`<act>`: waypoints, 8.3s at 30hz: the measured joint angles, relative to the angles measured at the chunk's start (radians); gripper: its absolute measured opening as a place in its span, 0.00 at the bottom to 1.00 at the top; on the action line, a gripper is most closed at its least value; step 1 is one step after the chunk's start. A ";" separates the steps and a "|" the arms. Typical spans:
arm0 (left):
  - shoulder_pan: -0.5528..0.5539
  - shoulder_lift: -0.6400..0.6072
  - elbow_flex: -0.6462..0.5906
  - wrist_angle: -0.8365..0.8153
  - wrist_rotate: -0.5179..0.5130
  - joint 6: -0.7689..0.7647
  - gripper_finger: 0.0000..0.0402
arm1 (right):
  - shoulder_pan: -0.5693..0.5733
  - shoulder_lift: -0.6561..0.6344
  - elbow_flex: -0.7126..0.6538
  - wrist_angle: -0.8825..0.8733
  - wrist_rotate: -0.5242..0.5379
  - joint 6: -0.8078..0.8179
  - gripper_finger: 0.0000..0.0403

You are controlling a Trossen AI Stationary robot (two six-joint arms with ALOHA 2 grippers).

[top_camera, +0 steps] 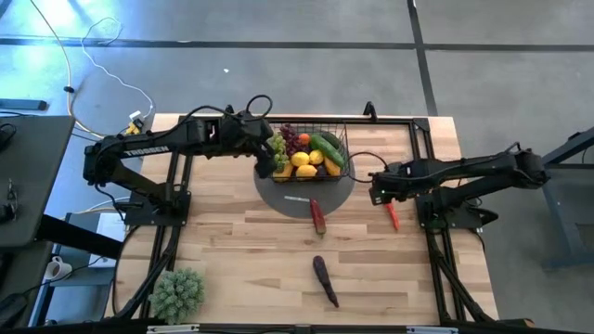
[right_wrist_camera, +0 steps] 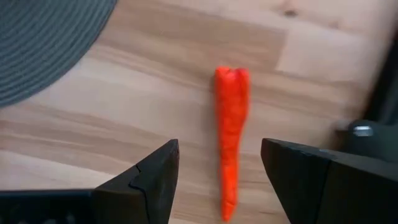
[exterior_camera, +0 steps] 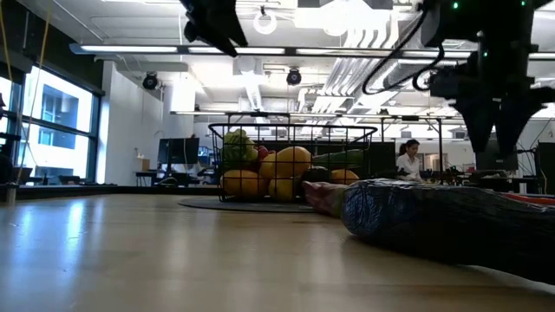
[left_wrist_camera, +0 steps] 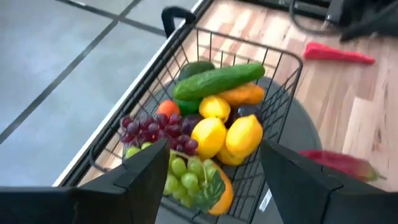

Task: Build produce basket
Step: Put the orange carrot into the black wire basket, then put the violet eggplant into the black wire basket

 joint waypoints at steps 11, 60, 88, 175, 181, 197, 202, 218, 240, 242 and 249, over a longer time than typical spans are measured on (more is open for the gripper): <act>0.000 0.000 0.000 0.078 -0.027 -0.004 0.60 | 0.000 0.000 -0.158 0.101 -0.043 0.062 0.52; 0.000 0.000 0.000 0.090 -0.029 -0.018 0.60 | -0.042 -0.122 0.072 0.311 0.188 -0.131 0.03; -0.002 0.000 0.000 -0.046 -0.015 -0.184 0.60 | -0.354 0.292 0.447 0.620 -0.100 -0.844 0.03; -0.209 0.000 -0.016 -0.310 0.247 0.349 0.60 | 0.212 0.578 0.797 0.066 -0.049 0.181 0.46; -0.236 -0.002 -0.123 -0.297 0.242 0.278 0.60 | 0.321 0.631 0.797 0.135 -0.049 0.251 0.46; -0.260 -0.002 -0.214 -0.210 0.239 0.210 0.60 | 0.494 0.824 0.796 0.327 -0.095 0.416 0.46; -0.260 -0.002 -0.214 -0.209 0.239 0.210 0.60 | 0.517 0.854 0.796 0.326 -0.102 0.463 0.46; -0.260 -0.002 -0.214 -0.209 0.240 0.214 0.60 | 0.524 0.960 0.796 0.371 -0.145 0.509 0.46; -0.259 -0.002 -0.213 -0.204 0.175 0.260 0.60 | 0.509 1.013 0.796 0.426 -0.176 0.520 0.24; -0.259 -0.002 -0.213 -0.205 0.160 0.262 0.60 | 0.508 1.011 0.796 0.440 -0.171 0.509 0.24; -0.257 -0.002 -0.213 -0.206 0.156 0.288 0.60 | 0.497 1.007 0.857 0.437 -0.073 0.468 0.24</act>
